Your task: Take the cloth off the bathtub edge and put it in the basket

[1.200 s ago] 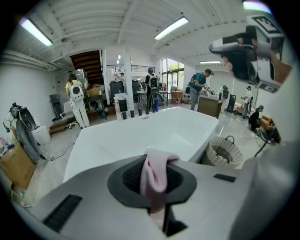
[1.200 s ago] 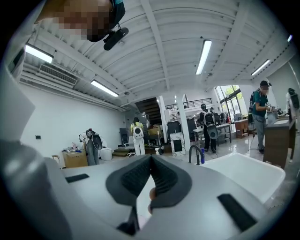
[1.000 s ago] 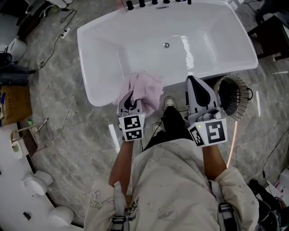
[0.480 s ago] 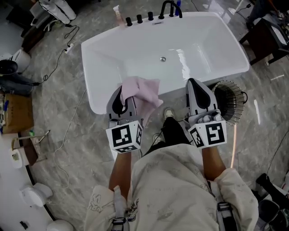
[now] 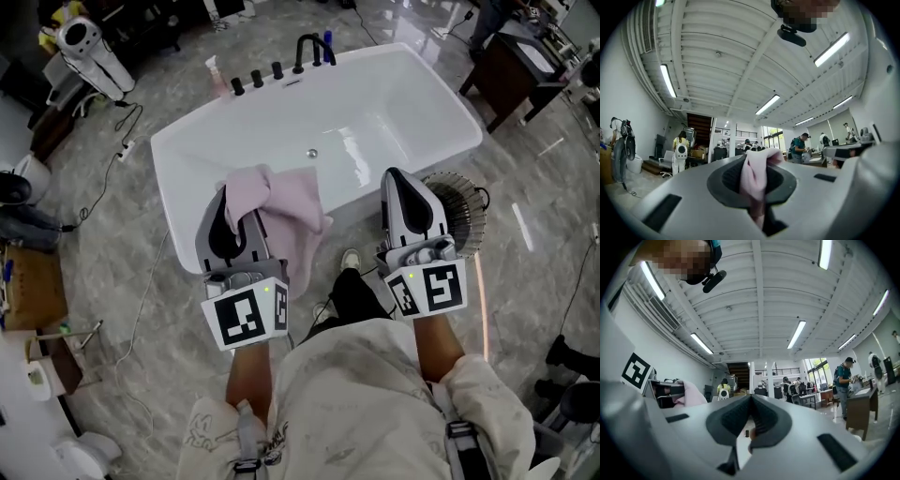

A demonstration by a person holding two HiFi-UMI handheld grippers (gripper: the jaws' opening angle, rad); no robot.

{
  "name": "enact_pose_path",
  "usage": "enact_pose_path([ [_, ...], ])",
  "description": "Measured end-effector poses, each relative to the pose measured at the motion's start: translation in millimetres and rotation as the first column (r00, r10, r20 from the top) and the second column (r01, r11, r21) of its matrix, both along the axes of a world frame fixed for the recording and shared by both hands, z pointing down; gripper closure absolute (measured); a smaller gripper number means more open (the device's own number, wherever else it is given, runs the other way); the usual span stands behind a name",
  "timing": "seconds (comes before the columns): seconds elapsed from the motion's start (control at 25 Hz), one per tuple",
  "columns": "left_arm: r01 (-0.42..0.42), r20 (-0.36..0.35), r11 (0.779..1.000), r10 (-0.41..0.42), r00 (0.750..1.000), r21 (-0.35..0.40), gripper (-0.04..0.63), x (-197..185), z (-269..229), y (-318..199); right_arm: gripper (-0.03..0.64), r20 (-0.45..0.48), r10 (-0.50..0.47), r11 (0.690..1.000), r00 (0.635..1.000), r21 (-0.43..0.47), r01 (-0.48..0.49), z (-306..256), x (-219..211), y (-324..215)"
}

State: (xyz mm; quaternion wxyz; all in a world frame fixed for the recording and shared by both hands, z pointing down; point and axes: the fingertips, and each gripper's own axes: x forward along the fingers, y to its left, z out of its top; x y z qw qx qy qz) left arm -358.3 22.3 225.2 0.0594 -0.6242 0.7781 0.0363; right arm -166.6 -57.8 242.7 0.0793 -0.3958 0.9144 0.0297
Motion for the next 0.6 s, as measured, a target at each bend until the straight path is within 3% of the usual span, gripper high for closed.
enact_pose_path([
  [0.6,-0.206,0.009,0.977,0.206,0.979,0.053,0.569,85,-26,-40,0.629,0.008,0.277,0.96,0.961,0.029,-0.277,-27,121,-14],
])
